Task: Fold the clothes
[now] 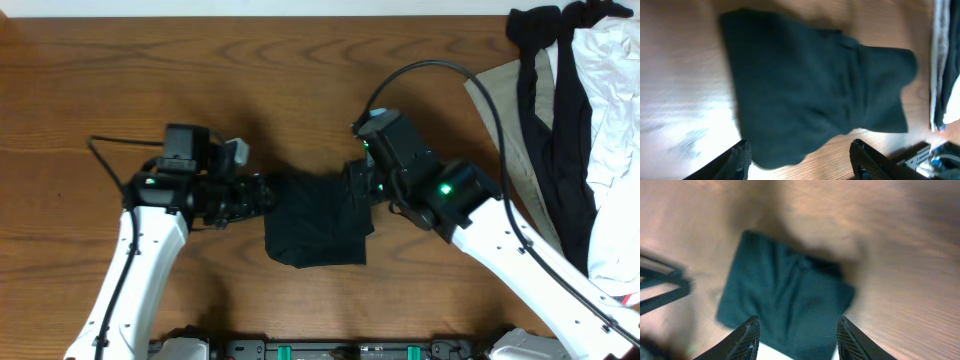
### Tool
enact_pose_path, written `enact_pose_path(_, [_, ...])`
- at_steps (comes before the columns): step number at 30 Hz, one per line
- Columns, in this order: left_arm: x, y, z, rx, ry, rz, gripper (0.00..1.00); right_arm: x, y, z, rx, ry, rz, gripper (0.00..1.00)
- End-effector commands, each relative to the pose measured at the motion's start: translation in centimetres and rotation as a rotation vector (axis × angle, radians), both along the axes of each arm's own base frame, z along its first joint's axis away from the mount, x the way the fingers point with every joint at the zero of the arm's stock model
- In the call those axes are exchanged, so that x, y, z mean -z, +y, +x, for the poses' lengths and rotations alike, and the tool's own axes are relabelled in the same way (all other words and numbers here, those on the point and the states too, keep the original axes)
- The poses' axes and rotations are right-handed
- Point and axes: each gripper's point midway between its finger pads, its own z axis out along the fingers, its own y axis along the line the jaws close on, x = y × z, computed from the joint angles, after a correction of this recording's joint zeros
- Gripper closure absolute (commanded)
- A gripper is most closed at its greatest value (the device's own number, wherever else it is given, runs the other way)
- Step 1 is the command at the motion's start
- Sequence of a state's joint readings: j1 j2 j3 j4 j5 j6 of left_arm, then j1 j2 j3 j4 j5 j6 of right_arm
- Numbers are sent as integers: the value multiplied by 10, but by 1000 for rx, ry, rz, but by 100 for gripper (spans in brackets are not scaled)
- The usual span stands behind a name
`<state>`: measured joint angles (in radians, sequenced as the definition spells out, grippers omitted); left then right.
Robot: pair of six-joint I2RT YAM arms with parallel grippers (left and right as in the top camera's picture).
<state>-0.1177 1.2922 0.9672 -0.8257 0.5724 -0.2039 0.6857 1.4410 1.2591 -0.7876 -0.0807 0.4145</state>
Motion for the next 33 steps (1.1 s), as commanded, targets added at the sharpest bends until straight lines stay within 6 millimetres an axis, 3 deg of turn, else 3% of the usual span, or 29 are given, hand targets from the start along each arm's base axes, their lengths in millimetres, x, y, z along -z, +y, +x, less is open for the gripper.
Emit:
enact_pose_path(1, [-5, -20, -2, 96, -56, -13, 35, 25, 24, -23, -166, 139, 63, 52])
enact_pose_path(9, [15, -24, -3, 126, -48, 105, 35, 92, 41, -24, -218, 312, 27, 53])
enact_pose_path(14, [44, -27, -16, 140, 56, 119, 35, 134, 28, -18, -171, 393, -53, 55])
enact_pose_path(19, [76, -35, -30, 193, 157, 147, 35, 166, 3, -3, -94, 404, -169, 53])
enact_pose_path(24, [108, -33, -49, 219, 309, 200, 35, 176, -12, 5, -52, 412, -202, 49])
enact_pose_path(29, [136, -6, -63, 213, 423, 357, 44, 176, -15, 3, -77, 411, -217, 46])
enact_pose_path(33, [142, 16, -66, 185, 451, 486, 44, 177, -19, 1, -86, 416, -241, 46])
